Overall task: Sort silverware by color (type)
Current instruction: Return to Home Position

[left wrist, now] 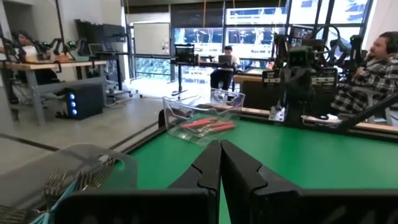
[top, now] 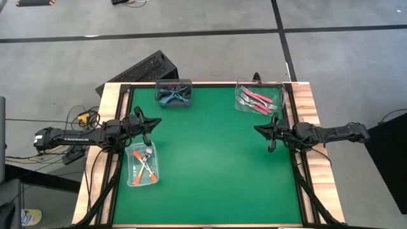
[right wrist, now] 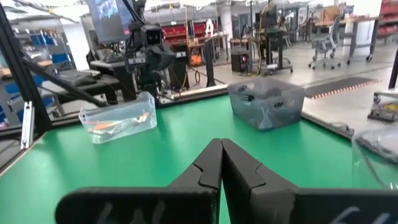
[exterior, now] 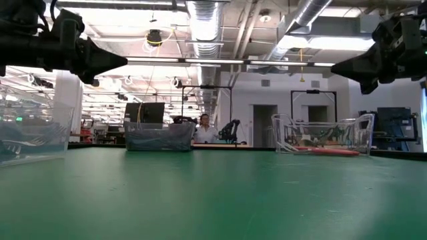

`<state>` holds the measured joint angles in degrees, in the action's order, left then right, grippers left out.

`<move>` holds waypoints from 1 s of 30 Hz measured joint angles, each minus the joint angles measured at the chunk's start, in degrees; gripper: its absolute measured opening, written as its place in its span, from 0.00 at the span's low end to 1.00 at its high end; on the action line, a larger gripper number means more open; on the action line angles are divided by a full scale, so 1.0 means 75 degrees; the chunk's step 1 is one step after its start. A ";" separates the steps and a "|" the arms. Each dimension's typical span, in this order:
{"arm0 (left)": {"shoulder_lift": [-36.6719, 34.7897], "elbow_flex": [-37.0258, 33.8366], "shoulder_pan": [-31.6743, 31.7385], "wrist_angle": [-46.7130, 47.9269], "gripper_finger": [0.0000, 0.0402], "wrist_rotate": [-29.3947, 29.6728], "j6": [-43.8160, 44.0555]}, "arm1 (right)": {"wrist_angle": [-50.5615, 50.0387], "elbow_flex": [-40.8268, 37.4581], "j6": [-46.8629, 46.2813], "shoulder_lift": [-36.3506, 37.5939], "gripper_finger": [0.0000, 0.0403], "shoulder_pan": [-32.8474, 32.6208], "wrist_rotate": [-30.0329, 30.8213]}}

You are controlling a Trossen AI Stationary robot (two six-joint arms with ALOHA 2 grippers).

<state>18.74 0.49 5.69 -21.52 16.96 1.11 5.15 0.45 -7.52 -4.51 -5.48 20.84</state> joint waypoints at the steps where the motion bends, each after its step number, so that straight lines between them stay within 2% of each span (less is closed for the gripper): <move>1: 0.0000 -0.0003 -0.0003 0.0000 0.00 -0.0015 -0.0014 | -0.0051 0.0000 -0.0098 -0.0002 0.08 -0.0005 -0.0002; 7: 0.0000 -0.0006 -0.0025 0.0267 0.00 -0.0435 0.0145 | -0.0095 -0.0003 -0.0319 0.0000 0.08 -0.0015 -0.0006; 12: 0.0000 -0.0009 -0.0096 0.0296 0.00 -0.0011 0.0102 | -0.0135 -0.0006 -0.0342 0.0000 0.08 -0.0015 -0.0006; 19: 0.0000 -0.0015 -0.0090 -0.0178 0.00 0.0027 -0.0193 | -0.0161 -0.0009 -0.0342 0.0000 0.08 -0.0015 -0.0003; 24: 0.0003 -0.0015 -0.0090 0.0817 0.00 -0.0514 -0.0185 | -0.0172 -0.0012 -0.0339 0.0000 0.08 -0.0015 -0.0003; 26: 0.0004 -0.0015 -0.0094 0.0959 0.00 -0.0451 0.0022 | -0.0172 -0.0012 -0.0341 0.0000 0.08 -0.0015 -0.0003; 28: -0.0094 -0.0015 -0.0096 0.0566 0.00 -0.0127 0.0343 | -0.0175 -0.0012 -0.0339 0.0000 0.08 -0.0015 -0.0003; 30: -0.0438 -0.0015 -0.0143 0.0181 0.00 -0.0326 0.0085 | -0.0178 -0.0012 -0.0339 0.0000 0.08 -0.0015 -0.0003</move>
<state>15.45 0.38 4.62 -20.16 14.51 1.75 3.81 0.36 -10.07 -4.51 -5.58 20.82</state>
